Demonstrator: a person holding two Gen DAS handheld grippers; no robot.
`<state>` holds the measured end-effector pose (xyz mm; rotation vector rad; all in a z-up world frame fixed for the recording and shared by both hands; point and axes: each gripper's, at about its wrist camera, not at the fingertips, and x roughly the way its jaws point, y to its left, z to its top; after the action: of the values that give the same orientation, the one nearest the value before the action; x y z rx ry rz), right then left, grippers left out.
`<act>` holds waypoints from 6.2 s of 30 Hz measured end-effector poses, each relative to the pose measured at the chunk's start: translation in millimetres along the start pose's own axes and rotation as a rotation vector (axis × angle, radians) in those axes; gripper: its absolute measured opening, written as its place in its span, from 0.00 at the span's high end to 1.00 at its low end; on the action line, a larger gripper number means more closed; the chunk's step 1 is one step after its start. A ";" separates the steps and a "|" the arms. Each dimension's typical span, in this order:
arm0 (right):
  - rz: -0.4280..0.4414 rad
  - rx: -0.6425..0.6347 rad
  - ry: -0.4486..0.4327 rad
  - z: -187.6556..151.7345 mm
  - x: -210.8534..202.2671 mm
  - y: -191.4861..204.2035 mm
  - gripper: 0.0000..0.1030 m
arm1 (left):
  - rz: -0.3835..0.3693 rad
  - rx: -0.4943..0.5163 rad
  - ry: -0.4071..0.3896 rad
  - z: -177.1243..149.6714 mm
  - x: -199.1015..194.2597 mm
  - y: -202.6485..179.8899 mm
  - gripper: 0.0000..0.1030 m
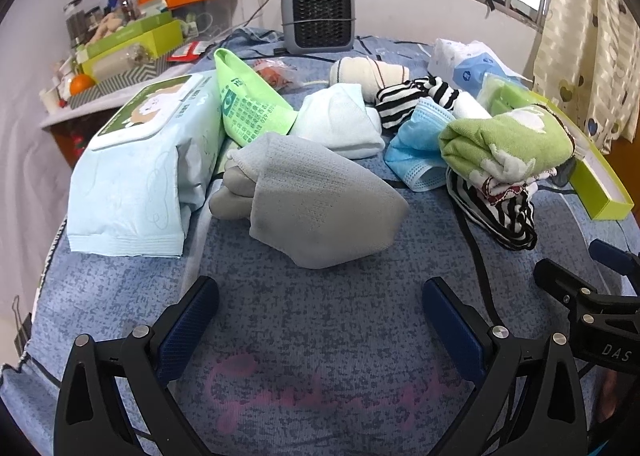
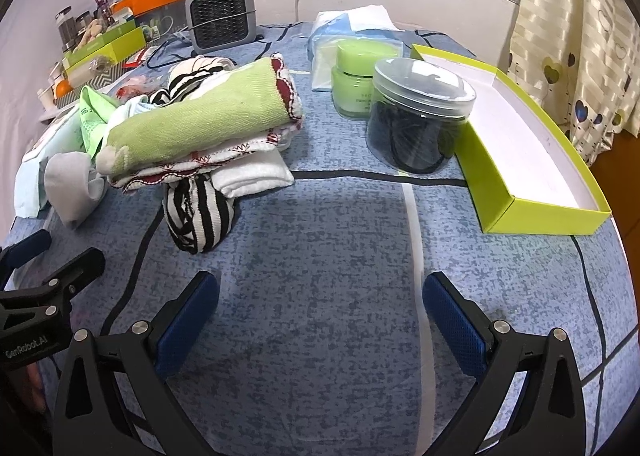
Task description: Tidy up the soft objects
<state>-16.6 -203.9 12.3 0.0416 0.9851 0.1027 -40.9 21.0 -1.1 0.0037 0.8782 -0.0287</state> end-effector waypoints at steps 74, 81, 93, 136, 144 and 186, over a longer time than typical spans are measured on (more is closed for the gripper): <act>0.095 -0.112 -0.193 47.7 -20.1 22.6 0.00 | -0.051 -0.011 -0.047 25.7 -14.2 12.0 0.03; 0.193 -0.066 -0.184 64.5 -10.5 19.8 0.00 | -0.076 -0.035 -0.023 33.4 -6.2 14.1 0.05; 0.280 -0.022 -0.148 73.6 -0.4 17.8 0.07 | -0.087 -0.061 0.012 41.4 7.9 13.4 0.12; 0.288 0.078 -0.309 68.5 -67.8 -38.2 0.72 | -0.302 0.064 -0.142 81.6 -40.5 -30.9 0.52; 0.237 0.200 -0.355 76.6 -79.8 -86.7 0.72 | -0.382 0.126 -0.186 113.5 -49.4 -67.8 0.51; 0.002 0.253 -0.016 42.6 -16.3 -169.0 0.71 | -0.580 0.413 -0.023 156.1 14.8 -261.2 0.51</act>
<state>21.5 -373.2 35.6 0.2748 0.9780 -0.0212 81.7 -242.8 89.4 0.1348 0.8138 -0.7499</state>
